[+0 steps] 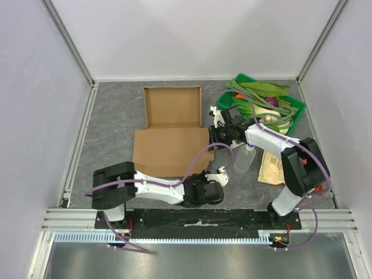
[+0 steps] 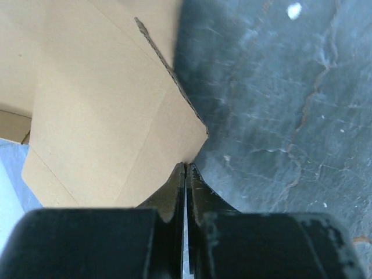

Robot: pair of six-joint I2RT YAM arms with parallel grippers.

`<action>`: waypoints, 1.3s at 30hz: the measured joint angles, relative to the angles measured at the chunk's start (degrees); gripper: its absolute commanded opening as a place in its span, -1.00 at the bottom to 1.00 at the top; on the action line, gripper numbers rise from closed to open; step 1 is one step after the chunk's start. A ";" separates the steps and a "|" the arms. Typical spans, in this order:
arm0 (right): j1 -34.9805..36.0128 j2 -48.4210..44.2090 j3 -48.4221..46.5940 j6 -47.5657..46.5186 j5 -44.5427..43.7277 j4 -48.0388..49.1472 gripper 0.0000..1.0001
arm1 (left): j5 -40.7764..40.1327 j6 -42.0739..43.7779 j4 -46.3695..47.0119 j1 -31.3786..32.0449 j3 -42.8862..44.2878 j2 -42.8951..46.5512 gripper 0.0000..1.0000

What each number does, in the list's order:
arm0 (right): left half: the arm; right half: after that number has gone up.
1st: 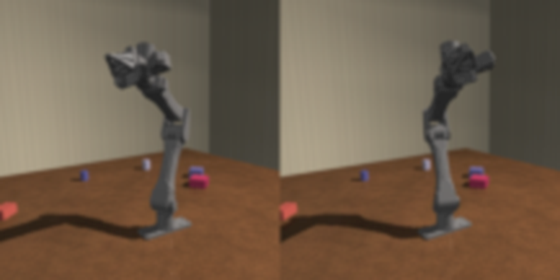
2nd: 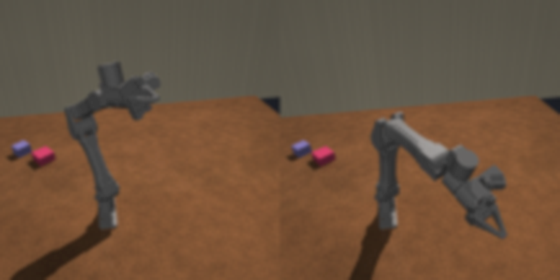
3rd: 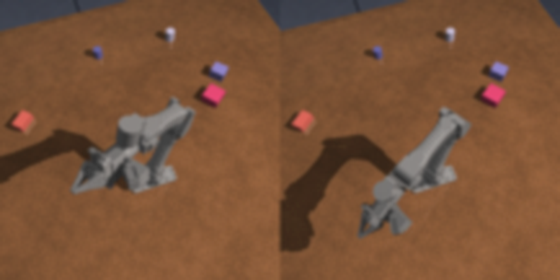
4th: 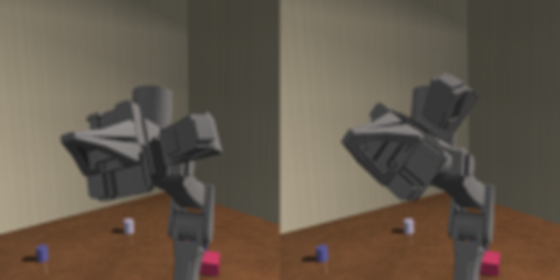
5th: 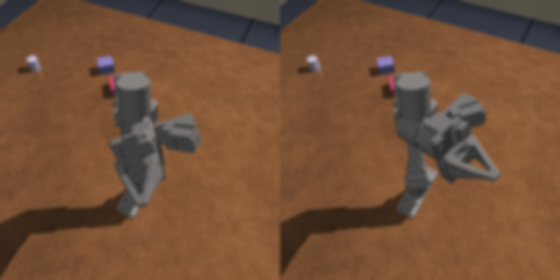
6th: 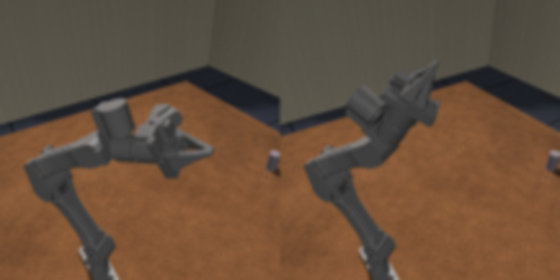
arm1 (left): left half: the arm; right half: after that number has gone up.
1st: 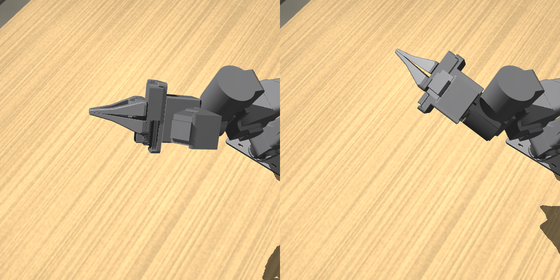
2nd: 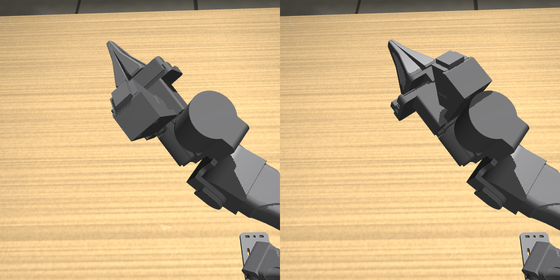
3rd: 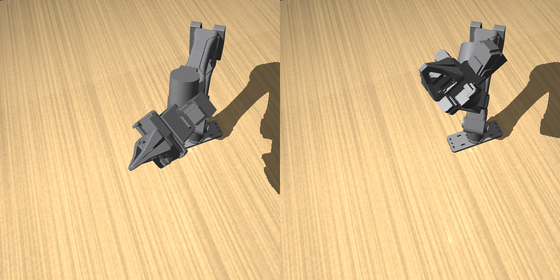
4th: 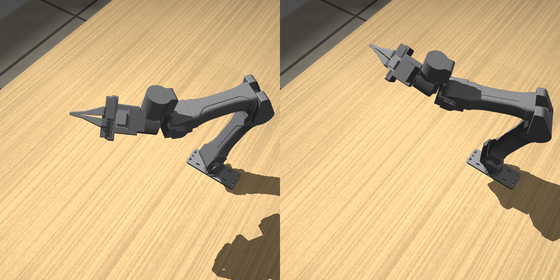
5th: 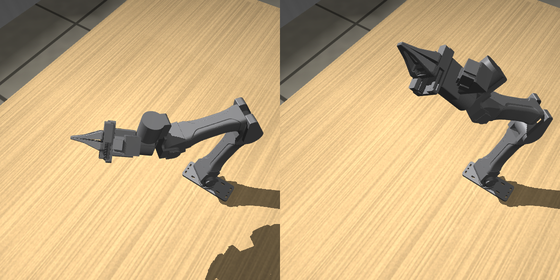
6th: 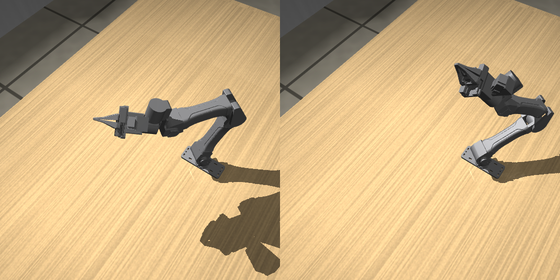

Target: Fold the paper box

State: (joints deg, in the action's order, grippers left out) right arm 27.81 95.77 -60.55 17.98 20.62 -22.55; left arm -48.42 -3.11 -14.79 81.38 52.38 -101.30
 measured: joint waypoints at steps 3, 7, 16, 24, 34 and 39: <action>0.22 -1.77 -1.81 0.39 -1.55 -2.80 0.49 | 1.38 -0.52 -0.02 -1.42 -0.26 5.11 -0.96; 0.46 -7.41 -4.50 0.50 -7.02 -6.54 0.77 | 4.63 -1.55 0.13 -3.63 -0.26 12.52 -0.96; 0.87 -20.13 -8.15 7.54 -11.21 -8.15 0.75 | 13.44 -3.48 0.15 -10.16 -0.24 20.81 -0.96; 10.49 -19.82 -3.69 20.33 -14.08 -2.56 0.47 | 17.44 -3.50 0.37 -12.15 -0.20 21.75 -0.96; 12.44 -16.11 4.90 30.34 -15.19 1.99 -0.22 | 18.51 -3.69 1.18 -12.59 -0.24 21.94 -0.96; 12.48 -16.33 7.23 33.18 -16.68 3.63 -1.00 | 18.71 -3.72 1.75 -12.63 -0.24 22.05 -0.72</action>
State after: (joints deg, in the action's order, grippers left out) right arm 40.29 79.44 -53.32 51.16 3.95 -18.92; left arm -29.71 -6.83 -13.04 68.75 52.14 -79.24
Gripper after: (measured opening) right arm 0.160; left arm 0.025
